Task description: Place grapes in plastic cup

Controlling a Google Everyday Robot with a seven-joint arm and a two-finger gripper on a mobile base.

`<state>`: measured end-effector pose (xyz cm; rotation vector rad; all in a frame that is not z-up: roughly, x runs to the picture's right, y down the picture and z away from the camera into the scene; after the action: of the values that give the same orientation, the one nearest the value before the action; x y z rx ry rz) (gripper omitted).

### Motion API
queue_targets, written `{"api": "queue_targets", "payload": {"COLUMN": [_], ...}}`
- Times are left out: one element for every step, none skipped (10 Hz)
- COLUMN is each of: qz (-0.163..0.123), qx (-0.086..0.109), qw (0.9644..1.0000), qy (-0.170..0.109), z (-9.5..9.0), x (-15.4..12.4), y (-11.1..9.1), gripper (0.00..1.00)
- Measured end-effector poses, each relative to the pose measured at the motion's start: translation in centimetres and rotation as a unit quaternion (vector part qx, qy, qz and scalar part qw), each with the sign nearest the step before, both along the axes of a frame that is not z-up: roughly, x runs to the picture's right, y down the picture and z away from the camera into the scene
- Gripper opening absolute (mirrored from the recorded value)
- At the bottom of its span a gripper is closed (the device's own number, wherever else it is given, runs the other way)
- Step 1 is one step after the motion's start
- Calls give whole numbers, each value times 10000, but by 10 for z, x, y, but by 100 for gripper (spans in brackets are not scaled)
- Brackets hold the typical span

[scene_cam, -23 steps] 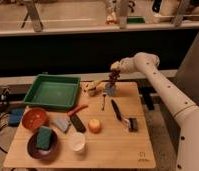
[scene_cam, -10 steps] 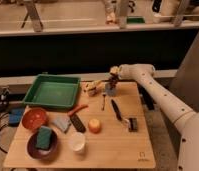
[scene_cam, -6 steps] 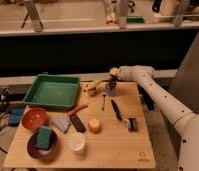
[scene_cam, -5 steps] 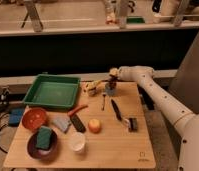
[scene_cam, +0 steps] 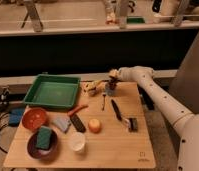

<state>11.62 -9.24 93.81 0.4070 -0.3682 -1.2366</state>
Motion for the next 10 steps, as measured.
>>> {"api": "queue_targets", "payload": {"qz": [-9, -14, -15, -15, -16, -26, -42, -56, -68, -63], "qx": [-23, -36, -51, -74, -99, -120, -146, -158, -157, -153], "qw": [10000, 10000, 10000, 10000, 10000, 9999, 9999, 9999, 9999, 9999], "qy": [-3, -3, -3, -3, 0, 1, 2, 3, 2, 1], "z": [0, 1, 1, 1, 2, 2, 2, 2, 0, -3], "x": [0, 0, -1, -2, -4, -6, -9, -11, -13, -12], "y": [1, 3, 4, 5, 7, 8, 8, 9, 9, 10], "gripper": [29, 39, 49, 59, 69, 76, 80, 80, 80, 80]}}
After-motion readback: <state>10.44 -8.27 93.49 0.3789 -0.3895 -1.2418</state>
